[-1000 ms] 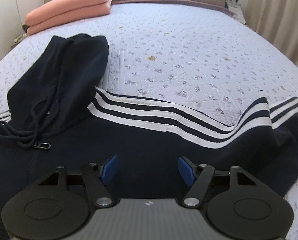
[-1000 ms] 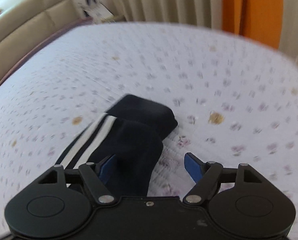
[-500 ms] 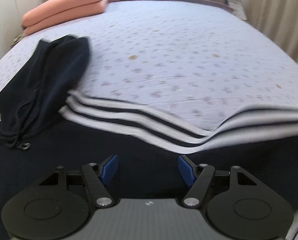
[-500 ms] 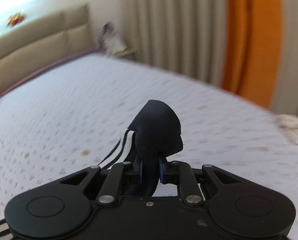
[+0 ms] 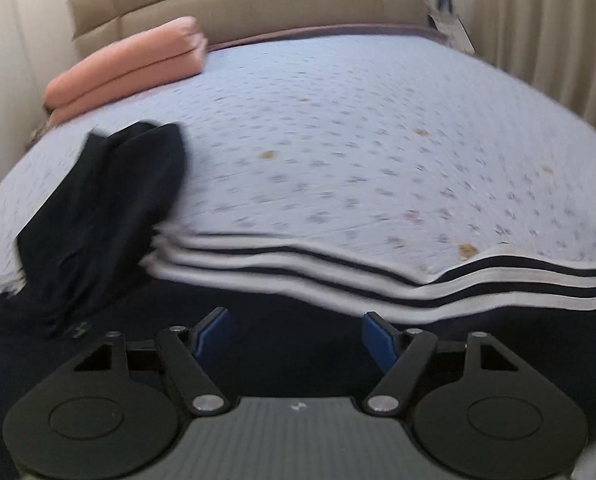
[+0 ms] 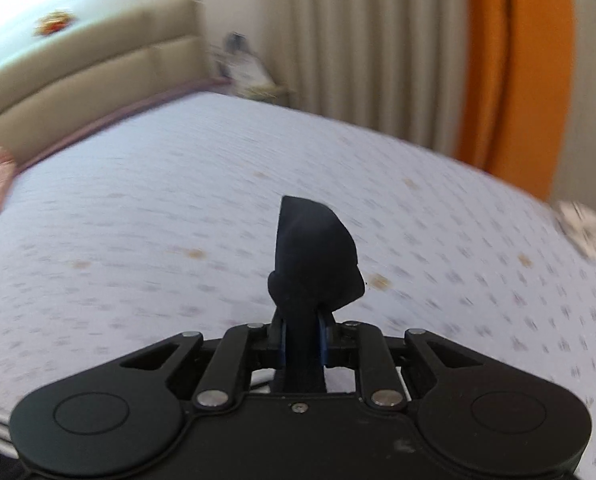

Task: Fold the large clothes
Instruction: 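Carry the sleeve across the sweatshirt body with the right gripper and release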

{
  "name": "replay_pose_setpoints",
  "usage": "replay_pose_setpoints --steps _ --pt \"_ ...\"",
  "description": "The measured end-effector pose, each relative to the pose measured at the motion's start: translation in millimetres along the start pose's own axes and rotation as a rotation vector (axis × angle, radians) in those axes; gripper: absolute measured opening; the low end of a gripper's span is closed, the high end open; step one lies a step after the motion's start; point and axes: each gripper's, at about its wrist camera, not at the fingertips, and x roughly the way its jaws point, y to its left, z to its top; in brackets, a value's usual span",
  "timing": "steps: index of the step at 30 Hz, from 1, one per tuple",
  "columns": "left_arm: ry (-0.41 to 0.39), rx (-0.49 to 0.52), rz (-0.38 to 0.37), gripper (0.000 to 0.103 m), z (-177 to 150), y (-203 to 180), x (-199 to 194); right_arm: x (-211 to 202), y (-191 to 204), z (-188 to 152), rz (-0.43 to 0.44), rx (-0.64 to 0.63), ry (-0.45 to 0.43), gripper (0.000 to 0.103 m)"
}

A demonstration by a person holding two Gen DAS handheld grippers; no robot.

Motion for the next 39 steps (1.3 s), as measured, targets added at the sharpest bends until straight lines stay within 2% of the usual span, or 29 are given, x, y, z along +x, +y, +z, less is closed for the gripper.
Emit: replay_pose_setpoints --steps 3,5,8,15,18,20,21,23,25,27,29,33,34,35,36,37,39 --pt "0.030 -0.072 -0.045 0.074 -10.0 60.0 -22.9 -35.2 53.3 1.0 0.111 -0.102 -0.038 0.019" --pt "0.057 -0.133 -0.048 0.073 -16.2 104.6 -37.1 -59.6 98.5 -6.5 0.195 -0.173 -0.062 0.019" --pt "0.074 -0.212 -0.041 0.072 -26.9 172.4 -59.5 -87.2 170.8 -26.4 0.344 -0.233 -0.039 0.019" --pt "0.036 -0.317 0.040 0.074 -43.6 314.8 -103.0 -151.1 344.8 -93.8 0.652 -0.328 0.048 0.019" --pt "0.039 -0.343 0.089 0.074 -51.4 360.4 -106.3 -176.9 414.0 -129.2 0.749 -0.386 0.069 0.019" --pt "0.047 -0.363 0.103 0.074 -59.8 386.8 -104.9 -186.5 451.4 -151.9 0.784 -0.425 0.091 0.020" --pt "0.053 -0.372 0.106 0.074 -65.1 399.5 -103.7 -186.5 466.7 -164.7 0.792 -0.449 0.107 0.022" --pt "0.073 -0.386 0.101 0.074 -77.1 419.2 -97.9 -176.7 494.1 -189.4 0.798 -0.512 0.190 0.043" --pt "0.108 -0.415 0.073 0.074 -85.7 433.3 -88.3 -165.0 507.2 -207.3 0.823 -0.551 0.320 0.064" --pt "0.120 -0.438 0.035 0.074 -91.5 442.4 -80.7 -160.2 499.9 -207.2 0.812 -0.546 0.395 0.066" --pt "0.122 -0.456 -0.018 0.074 -93.6 449.4 -75.8 -161.4 478.8 -198.6 0.786 -0.534 0.392 0.076" --pt "0.123 -0.507 -0.151 0.075 -94.2 459.9 -64.9 -144.5 424.5 -173.4 0.585 -0.494 0.323 0.076" --pt "0.124 -0.532 -0.188 0.076 -93.5 460.8 -59.9 -135.9 413.5 -168.4 0.525 -0.496 0.311 0.065" --pt "0.127 -0.562 -0.228 0.076 -93.3 462.9 -54.3 -126.2 403.2 -166.0 0.469 -0.499 0.314 0.041" --pt "0.129 -0.592 -0.260 0.076 -92.9 465.1 -45.8 -113.6 394.3 -165.5 0.421 -0.494 0.336 0.029" --pt "0.137 -0.611 -0.281 0.075 -92.2 465.7 -36.7 -104.8 386.0 -166.7 0.395 -0.482 0.357 0.020" --pt "0.165 -0.619 -0.297 0.068 -88.0 462.2 -15.7 -93.0 372.8 -170.4 0.363 -0.474 0.380 0.019"
